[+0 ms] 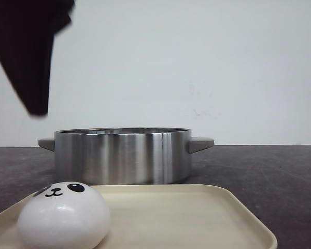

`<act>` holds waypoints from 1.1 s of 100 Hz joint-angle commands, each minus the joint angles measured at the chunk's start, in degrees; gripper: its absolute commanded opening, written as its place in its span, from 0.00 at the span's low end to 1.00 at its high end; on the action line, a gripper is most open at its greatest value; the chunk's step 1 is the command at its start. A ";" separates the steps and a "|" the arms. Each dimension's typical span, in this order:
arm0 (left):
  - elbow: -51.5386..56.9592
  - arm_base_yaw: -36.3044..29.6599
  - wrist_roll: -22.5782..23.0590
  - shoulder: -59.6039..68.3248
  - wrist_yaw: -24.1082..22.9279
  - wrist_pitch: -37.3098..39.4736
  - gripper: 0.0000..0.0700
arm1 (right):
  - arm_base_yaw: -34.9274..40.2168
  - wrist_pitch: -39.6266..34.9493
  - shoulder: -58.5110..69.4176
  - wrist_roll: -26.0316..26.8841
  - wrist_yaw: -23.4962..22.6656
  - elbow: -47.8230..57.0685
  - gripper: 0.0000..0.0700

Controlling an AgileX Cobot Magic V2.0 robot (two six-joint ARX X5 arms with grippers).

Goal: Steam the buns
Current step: 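Lower the left gripper onto the last panda bun on the tray and grasp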

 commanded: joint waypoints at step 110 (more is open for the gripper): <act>0.70 -3.26 2.21 15.89 -3.76 13.33 0.02 | 0.79 -4.74 1.60 1.68 0.20 5.38 0.13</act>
